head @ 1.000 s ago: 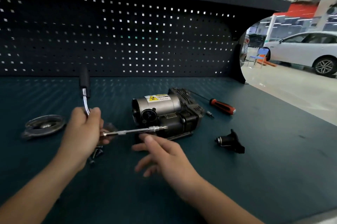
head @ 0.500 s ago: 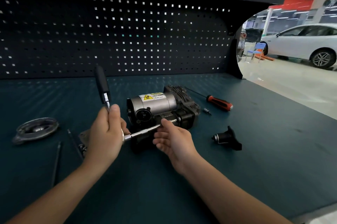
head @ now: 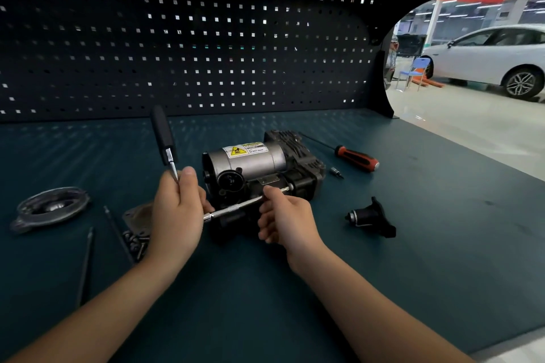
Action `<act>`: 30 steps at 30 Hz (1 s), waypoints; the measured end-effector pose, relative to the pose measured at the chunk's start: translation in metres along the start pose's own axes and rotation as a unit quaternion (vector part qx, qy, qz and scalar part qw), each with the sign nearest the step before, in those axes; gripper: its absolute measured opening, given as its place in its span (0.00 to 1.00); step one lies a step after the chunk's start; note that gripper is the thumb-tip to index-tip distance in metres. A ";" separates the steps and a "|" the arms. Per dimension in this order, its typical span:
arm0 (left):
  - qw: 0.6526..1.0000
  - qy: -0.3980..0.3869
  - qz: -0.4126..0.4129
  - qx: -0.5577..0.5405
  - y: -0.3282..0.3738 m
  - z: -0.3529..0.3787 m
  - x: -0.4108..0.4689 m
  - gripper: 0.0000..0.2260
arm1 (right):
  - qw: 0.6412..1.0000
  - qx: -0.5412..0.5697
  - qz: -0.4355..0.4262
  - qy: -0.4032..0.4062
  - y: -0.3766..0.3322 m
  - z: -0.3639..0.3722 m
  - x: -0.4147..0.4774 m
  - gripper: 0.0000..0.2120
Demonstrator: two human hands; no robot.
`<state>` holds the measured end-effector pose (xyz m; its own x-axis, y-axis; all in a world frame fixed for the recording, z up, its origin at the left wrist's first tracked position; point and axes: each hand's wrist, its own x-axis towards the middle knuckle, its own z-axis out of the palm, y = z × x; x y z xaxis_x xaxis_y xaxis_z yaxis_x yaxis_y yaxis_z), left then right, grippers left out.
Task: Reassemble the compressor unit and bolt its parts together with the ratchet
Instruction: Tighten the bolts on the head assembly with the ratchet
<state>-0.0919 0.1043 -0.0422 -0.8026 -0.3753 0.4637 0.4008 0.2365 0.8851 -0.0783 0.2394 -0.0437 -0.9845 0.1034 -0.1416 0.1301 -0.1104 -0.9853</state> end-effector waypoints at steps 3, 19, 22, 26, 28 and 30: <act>0.996 0.004 0.085 -0.016 0.003 0.005 -0.005 0.12 | 0.999 -0.032 -0.001 0.015 0.000 0.000 0.002 0.21; 0.927 -0.110 0.300 0.195 0.011 -0.021 -0.016 0.17 | 1.000 0.009 0.027 -0.011 -0.005 0.000 0.006 0.17; 0.969 -0.106 0.181 0.130 0.010 -0.019 -0.013 0.07 | 1.000 -0.006 0.017 -0.011 -0.004 0.000 0.004 0.18; 0.987 -0.086 0.104 0.085 0.004 -0.011 -0.009 0.09 | 0.995 -0.097 -0.021 0.005 -0.002 -0.006 0.002 0.23; 0.993 -0.078 0.058 0.063 0.003 -0.008 -0.008 0.09 | 0.992 -0.124 -0.032 0.011 -0.002 -0.007 0.002 0.24; 0.996 -0.079 -0.010 0.035 0.002 -0.006 -0.007 0.09 | 0.992 -0.115 -0.036 0.022 -0.001 -0.005 0.001 0.25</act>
<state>-0.0831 0.1016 -0.0437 -0.8719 -0.2372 0.4284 0.3558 0.2942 0.8870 -0.0793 0.2444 -0.0429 -0.9867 0.1467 -0.0693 0.0884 0.1278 -0.9879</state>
